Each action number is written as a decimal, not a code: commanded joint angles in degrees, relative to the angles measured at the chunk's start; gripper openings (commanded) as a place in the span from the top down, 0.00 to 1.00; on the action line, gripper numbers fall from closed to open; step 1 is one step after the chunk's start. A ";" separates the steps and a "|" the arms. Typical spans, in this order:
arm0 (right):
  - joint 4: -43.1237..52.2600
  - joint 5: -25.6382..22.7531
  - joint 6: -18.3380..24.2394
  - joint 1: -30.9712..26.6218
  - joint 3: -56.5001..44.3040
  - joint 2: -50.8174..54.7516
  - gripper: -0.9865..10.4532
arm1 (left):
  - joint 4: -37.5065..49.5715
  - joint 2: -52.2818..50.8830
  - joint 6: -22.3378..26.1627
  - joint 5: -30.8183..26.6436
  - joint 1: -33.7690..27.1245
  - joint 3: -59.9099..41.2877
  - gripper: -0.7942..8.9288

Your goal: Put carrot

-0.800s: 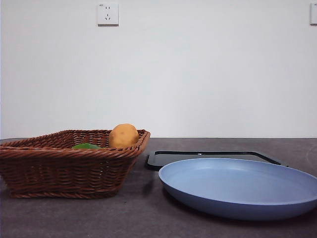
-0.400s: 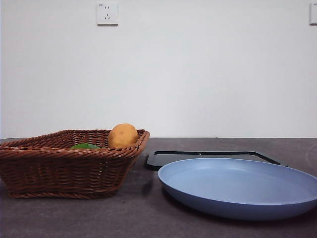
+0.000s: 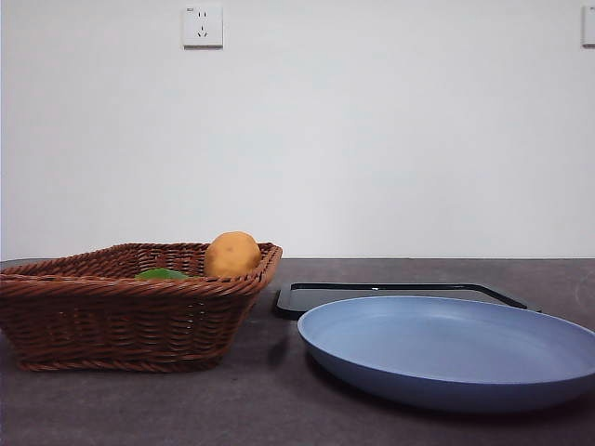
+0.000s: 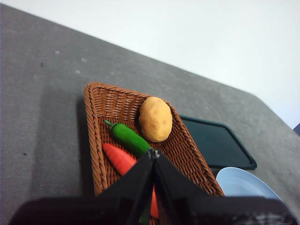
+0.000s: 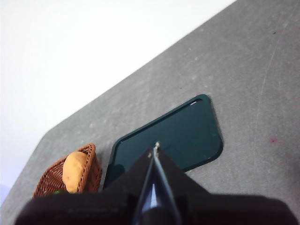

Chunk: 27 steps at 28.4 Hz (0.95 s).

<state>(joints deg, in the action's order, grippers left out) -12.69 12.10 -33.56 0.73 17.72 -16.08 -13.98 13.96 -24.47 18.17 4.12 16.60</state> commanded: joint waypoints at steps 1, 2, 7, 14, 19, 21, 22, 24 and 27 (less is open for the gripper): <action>-1.18 0.44 3.23 0.09 4.63 -4.76 0.91 | 0.39 5.09 2.91 0.46 -0.07 4.26 0.91; -2.05 1.60 4.72 0.09 6.54 -6.97 0.91 | 0.17 7.30 4.17 1.11 -0.07 5.97 0.91; -7.48 8.11 9.73 0.09 14.86 -17.35 0.91 | -2.99 18.14 8.70 6.75 0.00 14.60 0.91; -19.08 12.11 19.78 0.07 23.26 -31.56 0.91 | -11.28 31.26 10.62 15.47 0.04 24.17 0.91; -25.62 12.09 22.95 0.09 24.11 -38.32 0.90 | -14.03 36.39 13.16 19.82 0.09 26.10 0.89; -28.39 12.00 24.09 0.09 24.11 -41.24 0.90 | -14.40 37.07 13.16 19.37 0.09 26.10 0.75; -29.03 11.91 24.68 0.09 24.11 -42.58 0.86 | -14.36 37.09 13.11 19.43 0.09 26.10 0.68; -28.61 11.82 24.61 0.09 24.11 -45.18 0.73 | -14.36 37.07 13.09 19.52 0.09 26.10 0.67; -27.19 11.96 24.28 1.38 24.09 -49.75 0.67 | -13.99 37.09 13.07 19.52 0.09 26.10 0.67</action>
<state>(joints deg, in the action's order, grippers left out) -40.16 23.99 -9.80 2.02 41.04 -65.52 -28.64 50.76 -12.38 37.30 4.14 41.91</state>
